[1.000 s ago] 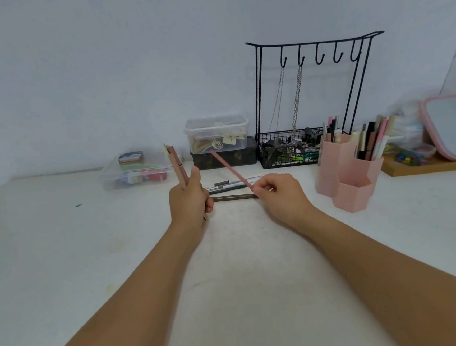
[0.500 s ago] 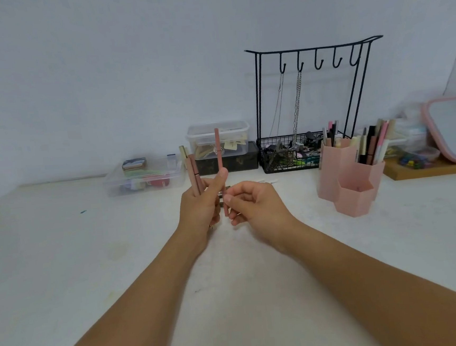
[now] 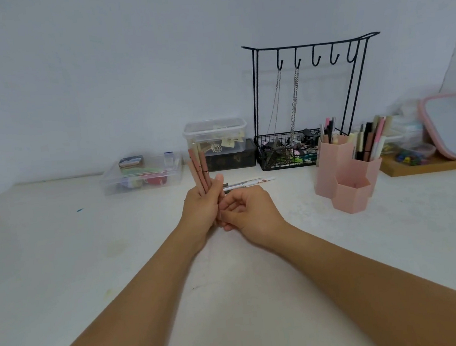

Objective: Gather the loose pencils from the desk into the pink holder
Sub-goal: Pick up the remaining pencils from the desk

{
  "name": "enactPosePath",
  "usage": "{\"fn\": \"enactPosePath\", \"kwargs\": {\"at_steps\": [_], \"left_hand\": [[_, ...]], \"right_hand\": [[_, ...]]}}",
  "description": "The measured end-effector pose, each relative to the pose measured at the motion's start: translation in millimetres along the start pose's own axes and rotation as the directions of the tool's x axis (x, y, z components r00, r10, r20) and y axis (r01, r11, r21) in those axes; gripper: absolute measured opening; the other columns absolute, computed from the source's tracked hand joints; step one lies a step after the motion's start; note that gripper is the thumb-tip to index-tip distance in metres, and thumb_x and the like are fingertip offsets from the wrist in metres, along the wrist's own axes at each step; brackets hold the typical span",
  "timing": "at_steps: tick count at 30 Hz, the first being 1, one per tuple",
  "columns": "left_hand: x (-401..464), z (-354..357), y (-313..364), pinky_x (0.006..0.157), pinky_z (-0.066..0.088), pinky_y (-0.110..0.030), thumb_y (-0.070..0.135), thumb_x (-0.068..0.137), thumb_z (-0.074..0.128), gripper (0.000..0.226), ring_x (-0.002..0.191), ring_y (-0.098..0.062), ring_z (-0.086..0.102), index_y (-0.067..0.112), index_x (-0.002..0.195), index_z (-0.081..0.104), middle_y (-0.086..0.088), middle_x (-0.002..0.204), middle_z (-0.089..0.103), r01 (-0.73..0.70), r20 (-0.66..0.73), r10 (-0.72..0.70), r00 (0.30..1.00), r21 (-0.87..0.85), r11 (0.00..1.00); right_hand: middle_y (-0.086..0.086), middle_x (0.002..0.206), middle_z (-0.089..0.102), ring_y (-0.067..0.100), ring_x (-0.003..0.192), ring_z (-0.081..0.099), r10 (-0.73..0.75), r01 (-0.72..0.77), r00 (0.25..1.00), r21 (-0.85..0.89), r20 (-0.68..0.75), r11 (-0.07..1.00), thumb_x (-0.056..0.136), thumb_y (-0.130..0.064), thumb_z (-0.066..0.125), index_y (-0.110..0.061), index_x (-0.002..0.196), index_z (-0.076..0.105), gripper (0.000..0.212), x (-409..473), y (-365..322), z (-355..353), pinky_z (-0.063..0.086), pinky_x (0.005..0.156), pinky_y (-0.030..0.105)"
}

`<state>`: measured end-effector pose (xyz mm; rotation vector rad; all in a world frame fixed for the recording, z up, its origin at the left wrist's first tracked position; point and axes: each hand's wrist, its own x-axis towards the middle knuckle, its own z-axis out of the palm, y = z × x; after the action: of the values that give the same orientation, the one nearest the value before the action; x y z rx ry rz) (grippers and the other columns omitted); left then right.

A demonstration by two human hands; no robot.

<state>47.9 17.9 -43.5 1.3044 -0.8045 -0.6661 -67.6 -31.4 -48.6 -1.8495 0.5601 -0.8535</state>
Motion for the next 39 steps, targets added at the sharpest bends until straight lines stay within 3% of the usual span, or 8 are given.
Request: {"fn": "enactPosePath", "kwargs": {"at_steps": [5, 10, 14, 18, 23, 32, 36, 39], "left_hand": [[-0.5, -0.7, 1.1, 0.054, 0.038, -0.033, 0.046, 0.096, 0.064, 0.045, 0.056, -0.022, 0.044, 0.013, 0.068, 0.053, -0.006, 0.059, 0.048, 0.011, -0.008, -0.010, 1.000, 0.037, 0.999], [-1.7, -0.6, 0.8, 0.048, 0.042, -0.025, 0.046, 0.097, 0.062, 0.044, 0.050, -0.016, 0.049, 0.011, 0.069, 0.058, -0.006, 0.057, 0.055, -0.018, -0.040, 0.024, 0.999, 0.151, 0.988], [-1.7, -1.5, -0.8, 0.041, 0.038, -0.026, 0.037, 0.096, 0.068, 0.024, 0.049, -0.016, 0.043, 0.014, 0.088, 0.063, -0.013, 0.064, 0.050, -0.075, -0.057, 0.083, 0.995, 0.133, 0.988], [-3.2, -2.6, -0.4, 0.041, 0.039, -0.024, 0.038, 0.094, 0.069, 0.033, 0.048, -0.014, 0.044, 0.006, 0.092, 0.063, -0.013, 0.066, 0.051, -0.092, -0.033, 0.098, 0.995, 0.147, 0.985], [-3.6, -2.3, 2.1, 0.048, 0.046, -0.026, 0.046, 0.089, 0.072, 0.038, 0.051, -0.016, 0.051, 0.012, 0.079, 0.057, -0.005, 0.060, 0.055, -0.055, -0.047, 0.059, 0.997, 0.096, 0.994], [-4.3, -3.6, 2.0, 0.051, 0.048, -0.030, 0.043, 0.084, 0.077, 0.035, 0.050, -0.017, 0.049, 0.012, 0.082, 0.061, -0.004, 0.058, 0.053, -0.064, -0.083, 0.069, 0.994, 0.070, 0.995], [-3.6, -3.4, 3.0, 0.049, 0.044, -0.030, 0.044, 0.081, 0.080, 0.037, 0.052, -0.018, 0.045, 0.012, 0.081, 0.061, -0.003, 0.058, 0.050, -0.025, -0.099, 0.028, 0.995, 0.038, 0.999], [-2.8, -2.7, 3.2, 0.046, 0.038, -0.029, 0.047, 0.076, 0.083, 0.041, 0.047, -0.016, 0.041, 0.014, 0.079, 0.059, -0.001, 0.054, 0.047, 0.010, -0.086, -0.008, 0.996, 0.021, 1.000]], "right_hand": [[0.004, 0.068, 0.072, 0.004, 0.054, 0.062, -0.037, 0.035, 0.999, -0.140, -0.012, 0.990, 0.078, 0.006, 0.069, -0.009, 0.077, 0.074, 0.016, 0.5, 0.5, -1.7, 0.052, 0.060, 0.018], [-0.014, 0.081, 0.066, 0.005, 0.070, 0.059, -0.169, 0.062, 0.957, -0.403, -0.234, 0.913, 0.082, -0.014, 0.068, -0.022, 0.084, 0.072, 0.009, 10.6, 2.4, -26.0, 0.047, 0.065, 0.020], [-0.008, 0.111, 0.062, 0.009, 0.095, 0.053, -0.146, 0.049, 0.983, -0.619, -0.108, 0.784, 0.088, -0.023, 0.068, -0.025, 0.109, 0.067, 0.022, 15.4, 17.4, -45.4, 0.047, 0.086, 0.026], [-0.001, 0.116, 0.066, 0.019, 0.105, 0.058, -0.068, 0.033, 0.997, -0.706, -0.021, 0.708, 0.090, -0.024, 0.069, -0.019, 0.118, 0.069, 0.028, 18.1, 19.4, -46.2, 0.049, 0.095, 0.034], [0.002, 0.104, 0.070, 0.017, 0.091, 0.062, -0.073, 0.028, 0.997, -0.676, -0.039, 0.737, 0.091, -0.017, 0.069, -0.016, 0.105, 0.075, 0.015, 17.9, 14.9, -47.8, 0.050, 0.088, 0.029], [0.001, 0.098, 0.071, 0.017, 0.086, 0.061, -0.030, -0.049, 0.994, -0.693, -0.102, 0.720, 0.095, -0.014, 0.062, -0.016, 0.096, 0.075, 0.013, 21.9, 16.6, -53.7, 0.048, 0.078, 0.028], [-0.006, 0.088, 0.064, 0.004, 0.072, 0.054, -0.025, -0.064, 0.977, -0.400, -0.213, 0.914, 0.096, -0.016, 0.063, -0.017, 0.095, 0.071, 0.008, 24.5, 10.7, -50.7, 0.041, 0.065, 0.019], [0.001, 0.086, 0.061, 0.011, 0.066, 0.055, 0.059, -0.072, 0.991, -0.103, -0.124, 0.992, 0.097, -0.014, 0.060, -0.012, 0.099, 0.066, 0.006, 20.6, 3.5, -43.2, 0.047, 0.062, 0.024]]}}
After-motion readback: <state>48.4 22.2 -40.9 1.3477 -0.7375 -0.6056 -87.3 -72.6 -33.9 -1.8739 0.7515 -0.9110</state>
